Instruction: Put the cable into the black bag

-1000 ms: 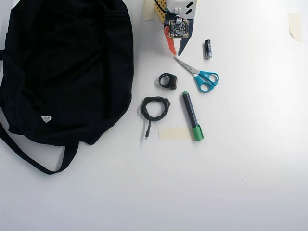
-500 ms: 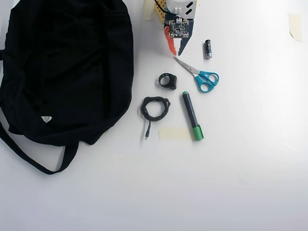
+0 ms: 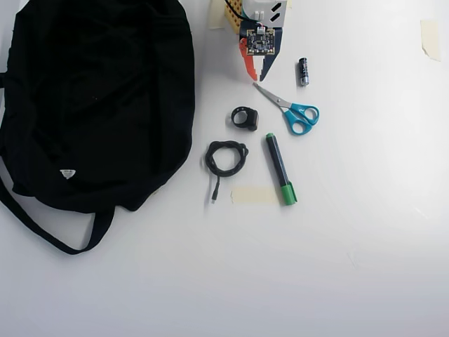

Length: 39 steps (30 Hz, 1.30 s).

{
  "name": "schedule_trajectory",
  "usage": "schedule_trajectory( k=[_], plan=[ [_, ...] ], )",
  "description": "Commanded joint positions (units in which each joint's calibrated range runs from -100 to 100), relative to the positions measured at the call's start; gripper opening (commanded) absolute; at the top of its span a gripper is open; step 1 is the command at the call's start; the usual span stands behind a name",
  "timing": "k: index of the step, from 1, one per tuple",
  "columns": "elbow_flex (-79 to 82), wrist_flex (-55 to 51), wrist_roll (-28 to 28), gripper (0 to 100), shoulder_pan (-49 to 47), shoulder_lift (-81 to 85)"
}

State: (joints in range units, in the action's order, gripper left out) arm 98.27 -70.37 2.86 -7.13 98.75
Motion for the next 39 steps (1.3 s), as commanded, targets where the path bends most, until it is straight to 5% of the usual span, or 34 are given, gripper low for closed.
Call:
schedule_trajectory(
  k=[1, 19, 39],
  plan=[
    [1.01, -2.15, -0.24, 2, 0.32, 0.50],
    [-3.03, 8.44, -0.18, 2, -0.13, -3.90],
    [-32.05, 29.89, -0.13, 2, -0.43, -28.30]
  ],
)
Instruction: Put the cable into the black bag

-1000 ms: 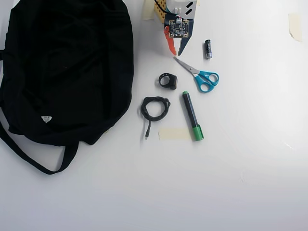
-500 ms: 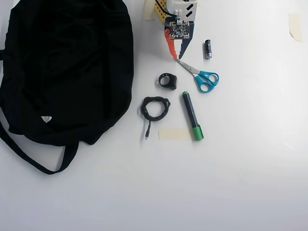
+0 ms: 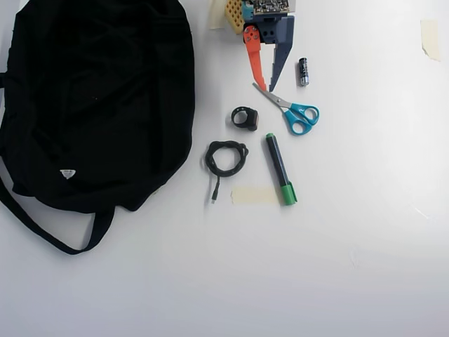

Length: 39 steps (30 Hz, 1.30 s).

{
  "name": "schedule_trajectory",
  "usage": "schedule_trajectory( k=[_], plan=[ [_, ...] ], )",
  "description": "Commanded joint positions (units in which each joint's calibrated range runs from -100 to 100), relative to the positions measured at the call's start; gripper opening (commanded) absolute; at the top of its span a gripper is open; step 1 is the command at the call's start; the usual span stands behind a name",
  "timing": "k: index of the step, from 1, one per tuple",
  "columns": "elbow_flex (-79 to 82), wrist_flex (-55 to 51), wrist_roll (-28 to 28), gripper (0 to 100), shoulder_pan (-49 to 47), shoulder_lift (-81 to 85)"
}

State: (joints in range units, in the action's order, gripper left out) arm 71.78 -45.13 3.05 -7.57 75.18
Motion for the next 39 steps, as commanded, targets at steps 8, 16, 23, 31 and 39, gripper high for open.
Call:
schedule_trajectory(
  k=[8, 16, 23, 31, 39],
  plan=[
    [-14.09, 13.77, -0.38, 2, 0.31, -17.17],
    [-26.94, 24.54, -0.43, 2, 1.73, -34.76],
    [-43.65, 27.21, -0.43, 2, 2.11, -50.45],
    [-65.85, 27.47, -0.54, 2, 2.56, -67.04],
    [-70.88, 27.56, -6.25, 2, 2.93, -71.44]
  ],
)
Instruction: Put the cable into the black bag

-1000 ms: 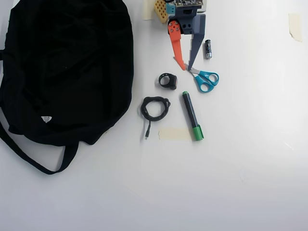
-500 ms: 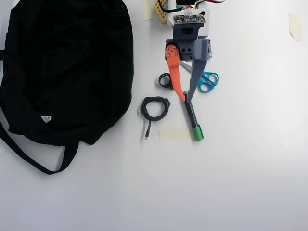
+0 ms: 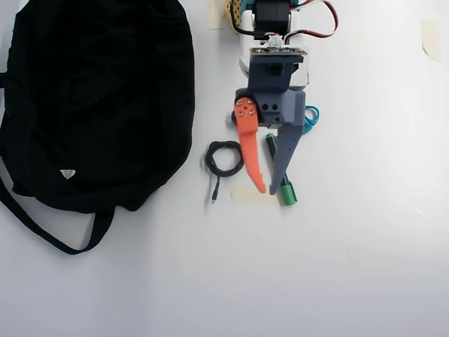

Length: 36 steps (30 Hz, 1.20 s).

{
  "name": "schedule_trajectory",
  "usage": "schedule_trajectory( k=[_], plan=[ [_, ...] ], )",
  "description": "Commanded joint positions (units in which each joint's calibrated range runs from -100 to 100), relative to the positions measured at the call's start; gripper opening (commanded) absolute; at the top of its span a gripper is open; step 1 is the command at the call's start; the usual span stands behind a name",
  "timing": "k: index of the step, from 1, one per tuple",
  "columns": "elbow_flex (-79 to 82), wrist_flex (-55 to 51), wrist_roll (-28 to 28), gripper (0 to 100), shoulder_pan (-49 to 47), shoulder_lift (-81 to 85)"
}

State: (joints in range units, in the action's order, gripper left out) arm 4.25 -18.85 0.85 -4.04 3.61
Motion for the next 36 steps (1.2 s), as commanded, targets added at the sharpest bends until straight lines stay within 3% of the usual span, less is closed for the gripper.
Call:
schedule_trajectory(
  k=[1, 36],
  plan=[
    [-3.35, 1.28, -4.16, 2, -0.60, 0.12],
    [1.24, 0.50, -4.11, 2, -0.37, 1.37]
  ],
)
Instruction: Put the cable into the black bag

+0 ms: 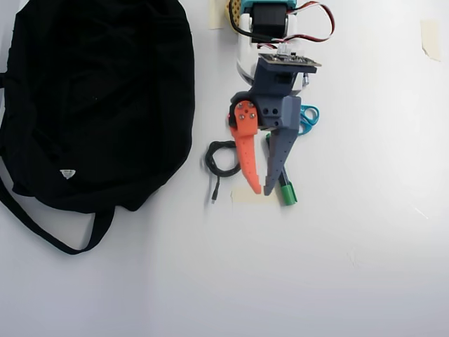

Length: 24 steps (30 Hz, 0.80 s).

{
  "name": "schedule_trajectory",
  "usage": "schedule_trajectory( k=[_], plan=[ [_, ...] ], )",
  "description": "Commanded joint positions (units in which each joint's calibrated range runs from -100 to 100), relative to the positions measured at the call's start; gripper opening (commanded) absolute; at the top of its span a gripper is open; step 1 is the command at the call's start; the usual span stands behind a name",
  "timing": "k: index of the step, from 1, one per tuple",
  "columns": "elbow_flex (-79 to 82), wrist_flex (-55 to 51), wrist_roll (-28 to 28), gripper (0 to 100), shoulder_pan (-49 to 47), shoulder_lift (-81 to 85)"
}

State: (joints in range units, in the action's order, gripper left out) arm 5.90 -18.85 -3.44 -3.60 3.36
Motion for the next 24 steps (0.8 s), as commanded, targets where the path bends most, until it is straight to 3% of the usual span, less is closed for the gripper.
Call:
schedule_trajectory(
  k=[1, 5, 24],
  plan=[
    [-0.33, 0.50, 0.19, 2, -0.89, 1.53],
    [-0.24, -1.05, -0.23, 2, -0.66, 1.53],
    [-0.15, -36.10, 0.03, 2, 6.29, 0.37]
  ],
)
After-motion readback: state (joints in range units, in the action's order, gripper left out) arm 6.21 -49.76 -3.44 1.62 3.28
